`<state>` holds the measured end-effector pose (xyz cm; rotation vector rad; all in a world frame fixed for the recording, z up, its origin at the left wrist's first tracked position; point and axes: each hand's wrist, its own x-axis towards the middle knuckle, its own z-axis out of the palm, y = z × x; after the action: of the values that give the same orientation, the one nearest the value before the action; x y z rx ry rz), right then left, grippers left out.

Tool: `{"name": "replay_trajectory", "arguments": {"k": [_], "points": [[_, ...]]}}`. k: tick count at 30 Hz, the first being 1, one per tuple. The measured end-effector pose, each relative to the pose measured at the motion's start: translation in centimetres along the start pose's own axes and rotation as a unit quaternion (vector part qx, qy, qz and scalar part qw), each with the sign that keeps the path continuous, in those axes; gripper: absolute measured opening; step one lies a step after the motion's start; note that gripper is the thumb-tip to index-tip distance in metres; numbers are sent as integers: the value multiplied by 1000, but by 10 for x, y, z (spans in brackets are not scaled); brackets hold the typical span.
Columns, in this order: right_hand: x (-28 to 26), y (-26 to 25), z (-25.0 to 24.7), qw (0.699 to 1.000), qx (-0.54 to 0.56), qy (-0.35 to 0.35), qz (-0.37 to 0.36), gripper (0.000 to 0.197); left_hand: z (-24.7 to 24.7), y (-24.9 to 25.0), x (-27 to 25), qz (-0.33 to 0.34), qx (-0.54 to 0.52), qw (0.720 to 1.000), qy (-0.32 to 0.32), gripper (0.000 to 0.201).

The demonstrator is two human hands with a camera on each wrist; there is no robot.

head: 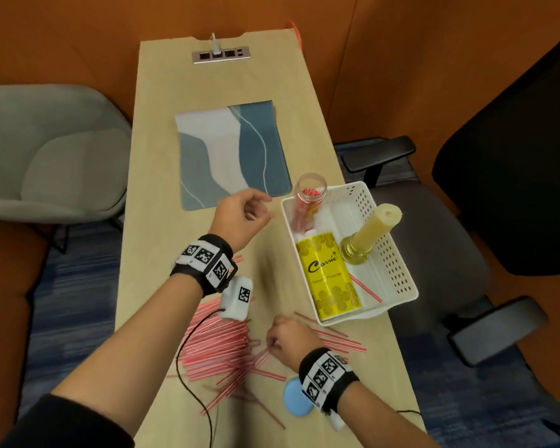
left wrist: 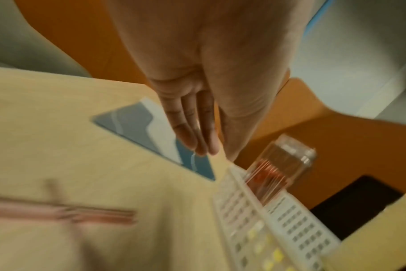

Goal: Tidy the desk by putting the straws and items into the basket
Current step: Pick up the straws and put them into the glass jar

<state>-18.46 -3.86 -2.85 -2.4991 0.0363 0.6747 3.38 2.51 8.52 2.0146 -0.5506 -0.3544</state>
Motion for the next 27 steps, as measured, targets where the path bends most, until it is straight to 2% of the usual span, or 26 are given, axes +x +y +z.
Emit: {"name": "replay_trajectory", "arguments": {"k": [2, 5, 9, 12, 16, 18, 22, 27], "points": [[-1, -2, 2, 1000, -17, 9, -12, 17, -7, -36, -31, -48, 71, 996, -31, 19], [-6, -7, 5, 998, -42, 18, -43, 34, -18, -76, -79, -129, 198, 963, -128, 15], [-7, -17, 10, 996, -59, 25, -56, 19, -25, -103, -127, -129, 314, 920, -198, 37], [-6, -18, 11, 996, -65, 31, -58, 15, -26, -114, -143, -119, 323, 921, -184, 38], [-6, -19, 7, 992, -91, 32, -84, 15, -23, -119, -150, -101, 300, 937, -149, 23], [-8, -21, -4, 994, -86, 16, -70, 16, -22, -121, -152, -94, 294, 942, -132, 17], [-15, -26, -38, 999, -21, 4, -38, 13, -21, -124, -152, -90, 286, 948, -106, 11], [-28, -39, -99, 987, 128, 90, -19, 13, -25, -121, -147, -87, 282, 950, -99, 12]]}}
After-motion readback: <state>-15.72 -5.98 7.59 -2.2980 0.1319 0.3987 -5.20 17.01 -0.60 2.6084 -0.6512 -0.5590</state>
